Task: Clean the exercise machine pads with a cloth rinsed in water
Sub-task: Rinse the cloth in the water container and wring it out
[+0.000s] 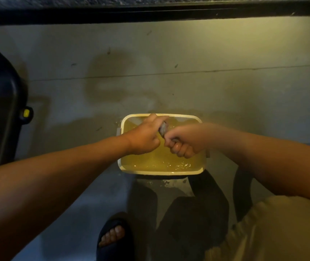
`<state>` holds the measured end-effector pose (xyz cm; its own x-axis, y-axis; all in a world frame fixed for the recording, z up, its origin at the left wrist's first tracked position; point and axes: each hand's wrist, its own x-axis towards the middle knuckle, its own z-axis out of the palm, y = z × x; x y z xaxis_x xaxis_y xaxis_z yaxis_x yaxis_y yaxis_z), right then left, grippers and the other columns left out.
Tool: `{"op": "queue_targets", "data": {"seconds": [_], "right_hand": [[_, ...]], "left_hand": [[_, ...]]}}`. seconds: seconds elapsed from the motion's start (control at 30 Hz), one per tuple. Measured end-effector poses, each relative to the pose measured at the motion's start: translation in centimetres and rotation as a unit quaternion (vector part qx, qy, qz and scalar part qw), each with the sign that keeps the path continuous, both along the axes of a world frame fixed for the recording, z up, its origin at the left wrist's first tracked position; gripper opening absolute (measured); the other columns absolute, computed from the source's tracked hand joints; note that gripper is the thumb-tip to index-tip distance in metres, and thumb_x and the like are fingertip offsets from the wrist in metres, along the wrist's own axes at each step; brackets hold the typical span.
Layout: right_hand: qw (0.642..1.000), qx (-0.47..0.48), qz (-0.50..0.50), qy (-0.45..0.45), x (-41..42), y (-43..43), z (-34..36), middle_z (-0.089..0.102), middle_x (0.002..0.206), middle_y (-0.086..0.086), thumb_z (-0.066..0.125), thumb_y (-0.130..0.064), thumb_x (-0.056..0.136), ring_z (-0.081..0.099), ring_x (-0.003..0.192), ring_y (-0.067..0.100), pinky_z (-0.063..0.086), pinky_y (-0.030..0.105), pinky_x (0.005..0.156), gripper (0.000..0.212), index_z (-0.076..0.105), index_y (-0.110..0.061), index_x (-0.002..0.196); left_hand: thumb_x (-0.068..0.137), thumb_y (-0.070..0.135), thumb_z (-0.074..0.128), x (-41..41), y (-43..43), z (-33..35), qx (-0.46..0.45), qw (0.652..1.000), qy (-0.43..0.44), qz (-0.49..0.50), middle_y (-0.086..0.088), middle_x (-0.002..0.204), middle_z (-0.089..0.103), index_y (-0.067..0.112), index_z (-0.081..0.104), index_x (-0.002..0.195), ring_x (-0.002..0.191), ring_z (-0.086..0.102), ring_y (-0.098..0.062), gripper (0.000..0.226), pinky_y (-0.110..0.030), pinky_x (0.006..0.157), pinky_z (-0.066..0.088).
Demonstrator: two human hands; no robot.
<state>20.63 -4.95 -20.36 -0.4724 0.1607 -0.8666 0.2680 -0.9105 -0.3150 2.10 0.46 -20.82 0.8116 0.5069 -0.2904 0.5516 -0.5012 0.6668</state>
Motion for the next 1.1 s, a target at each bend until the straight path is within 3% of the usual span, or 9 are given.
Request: {"op": "queue_targets", "data": {"seconds": [0.13,0.23,0.33,0.6,0.8,0.87,0.93,1.0,1.1], "right_hand": [[0.995,0.023,0.096,-0.006,-1.1,0.1,0.4,0.031,0.058,-0.006,0.053,-0.032,0.099,0.022,0.045,0.008,0.019,0.018,0.040,0.042,0.040,-0.026,0.060],[0.984,0.093,0.134,-0.077,-2.3,0.2,0.3,0.036,0.058,-0.003,0.060,-0.034,0.098,0.026,0.047,0.011,0.021,0.021,0.042,0.040,0.044,-0.024,0.062],[0.935,0.245,0.174,-0.186,-3.2,0.4,1.2,0.044,0.063,0.002,0.059,-0.023,0.095,0.038,0.051,0.016,0.034,0.027,0.048,0.026,0.048,-0.018,0.072],[0.613,0.563,0.402,-0.383,-4.2,-0.8,0.0,0.053,0.074,0.001,0.053,-0.025,0.100,0.055,0.070,0.025,0.037,0.029,0.060,0.024,0.062,-0.015,0.081],[0.466,0.723,0.317,-0.400,-1.5,-0.2,-0.7,0.062,0.058,0.010,0.048,-0.019,0.079,0.058,0.041,0.031,0.030,0.022,0.040,0.021,0.063,-0.008,0.069],[0.452,0.732,0.308,-0.407,-0.7,0.0,-1.1,0.062,0.059,0.013,0.057,-0.024,0.081,0.058,0.040,0.032,0.032,0.022,0.041,0.020,0.062,-0.007,0.073],[0.471,0.714,0.327,-0.402,-0.6,0.0,-1.8,0.066,0.071,0.015,0.072,-0.022,0.084,0.064,0.052,0.034,0.032,0.025,0.046,0.018,0.065,-0.005,0.084],[0.531,0.653,0.352,-0.410,-1.1,-0.7,-2.4,0.068,0.087,0.013,0.063,-0.024,0.095,0.066,0.072,0.035,0.038,0.032,0.054,0.019,0.064,-0.006,0.100],[0.657,0.584,0.334,-0.340,-1.9,-1.5,-2.2,0.064,0.098,0.007,0.064,-0.032,0.094,0.060,0.080,0.023,0.045,0.033,0.064,0.026,0.056,-0.012,0.107]], "left_hand": [[0.087,0.027,0.071,0.2,0.7,-0.3,0.142,0.977,0.019,-0.158,-0.002,0.111,0.047,0.015,0.055,0.128,0.102,0.047,-0.016,0.045,-0.031,0.085,0.047],[0.090,0.039,0.064,0.6,1.2,0.7,0.236,0.940,0.154,-0.192,-0.005,0.100,0.064,0.019,0.064,0.093,0.088,0.059,-0.023,0.020,-0.036,0.075,0.054],[0.096,0.040,0.048,0.7,1.3,1.1,0.239,0.927,0.235,-0.167,-0.003,0.080,0.064,0.023,0.054,0.070,0.072,0.059,-0.023,0.032,-0.037,0.071,0.057],[0.094,0.019,0.058,0.9,-0.2,1.0,-0.107,0.946,0.303,-0.046,-0.011,0.073,0.059,0.011,0.060,0.083,0.062,0.061,-0.027,0.013,-0.037,0.062,0.054],[0.090,0.013,0.057,1.6,-0.3,1.0,-0.471,0.848,0.210,0.120,0.000,0.050,0.025,0.020,0.035,0.052,0.040,0.022,-0.014,0.044,-0.020,0.042,0.023],[0.093,0.014,0.055,1.8,-0.2,1.3,-0.479,0.850,0.188,0.113,0.000,0.050,0.028,0.019,0.038,0.055,0.040,0.025,-0.013,0.042,-0.021,0.041,0.026],[0.095,0.022,0.060,1.8,0.3,1.6,-0.357,0.911,0.196,0.060,-0.002,0.052,0.040,0.015,0.046,0.067,0.041,0.037,-0.015,0.032,-0.026,0.046,0.038],[0.094,0.038,0.061,1.5,1.0,1.9,-0.194,0.949,0.242,-0.051,-0.002,0.060,0.055,0.013,0.056,0.077,0.046,0.053,-0.016,0.031,-0.033,0.056,0.054],[0.095,0.058,0.054,0.5,1.5,1.6,-0.121,0.947,0.273,-0.113,0.001,0.068,0.063,0.015,0.066,0.088,0.059,0.062,-0.016,0.046,-0.038,0.077,0.058]]}}
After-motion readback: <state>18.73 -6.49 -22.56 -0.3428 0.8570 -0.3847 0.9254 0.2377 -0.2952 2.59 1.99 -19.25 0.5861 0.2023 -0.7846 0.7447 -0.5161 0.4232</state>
